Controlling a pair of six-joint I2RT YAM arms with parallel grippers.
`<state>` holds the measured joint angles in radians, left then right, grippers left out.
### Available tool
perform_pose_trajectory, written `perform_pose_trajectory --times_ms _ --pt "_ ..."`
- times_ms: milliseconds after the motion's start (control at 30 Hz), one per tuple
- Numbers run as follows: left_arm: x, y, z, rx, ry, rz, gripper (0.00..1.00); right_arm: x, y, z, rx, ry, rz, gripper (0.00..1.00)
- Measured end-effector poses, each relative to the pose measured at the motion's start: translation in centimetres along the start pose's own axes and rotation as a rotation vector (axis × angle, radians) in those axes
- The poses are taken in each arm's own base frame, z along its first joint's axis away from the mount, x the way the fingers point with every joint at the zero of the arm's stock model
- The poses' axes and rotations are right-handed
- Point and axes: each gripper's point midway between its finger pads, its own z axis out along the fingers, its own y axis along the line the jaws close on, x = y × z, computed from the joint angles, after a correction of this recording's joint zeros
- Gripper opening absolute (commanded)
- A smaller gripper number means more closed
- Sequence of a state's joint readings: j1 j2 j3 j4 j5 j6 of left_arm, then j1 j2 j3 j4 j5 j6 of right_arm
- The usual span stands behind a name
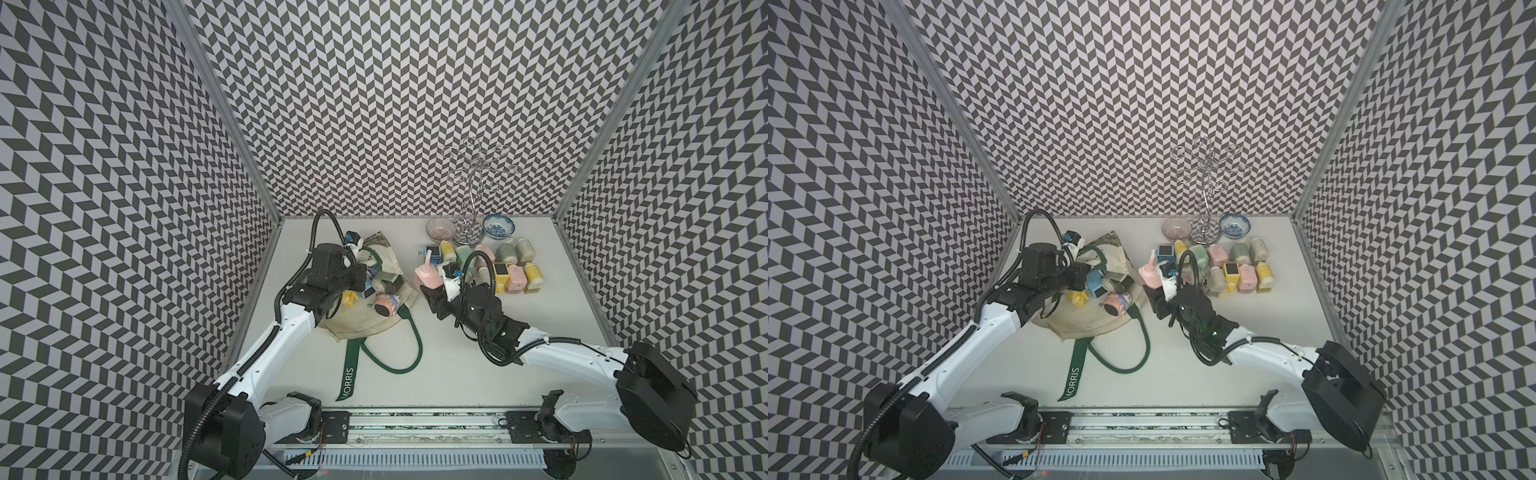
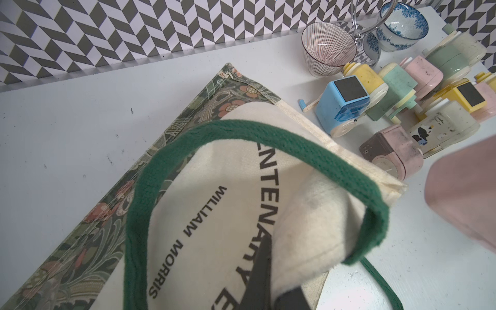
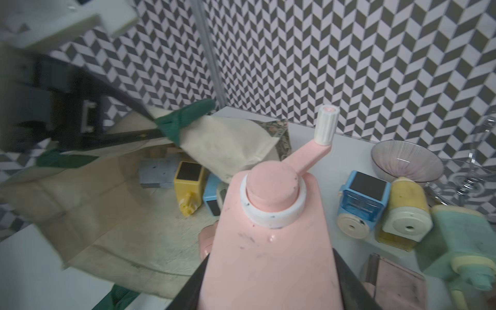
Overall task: Take out the pencil sharpeners from the tote bags
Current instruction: Place the pencil sharpener at the center of the board.
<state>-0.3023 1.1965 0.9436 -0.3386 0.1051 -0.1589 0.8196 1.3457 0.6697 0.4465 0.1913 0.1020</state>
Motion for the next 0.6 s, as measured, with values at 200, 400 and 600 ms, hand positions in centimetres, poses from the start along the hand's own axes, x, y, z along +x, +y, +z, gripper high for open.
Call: perform_pose_trajectory --times_ms 200,400,600 --pt "0.0 0.0 0.0 -0.003 -0.001 0.0 0.0 1.7 -2.5 2.4 0.099 0.065 0.096 0.24" --pt "0.0 0.1 0.0 -0.003 -0.001 0.0 0.0 5.7 -4.1 4.3 0.181 0.182 0.154 0.24" --pt "0.0 0.1 0.0 -0.003 -0.001 0.0 0.0 8.8 -5.0 6.0 0.245 0.255 0.177 0.24"
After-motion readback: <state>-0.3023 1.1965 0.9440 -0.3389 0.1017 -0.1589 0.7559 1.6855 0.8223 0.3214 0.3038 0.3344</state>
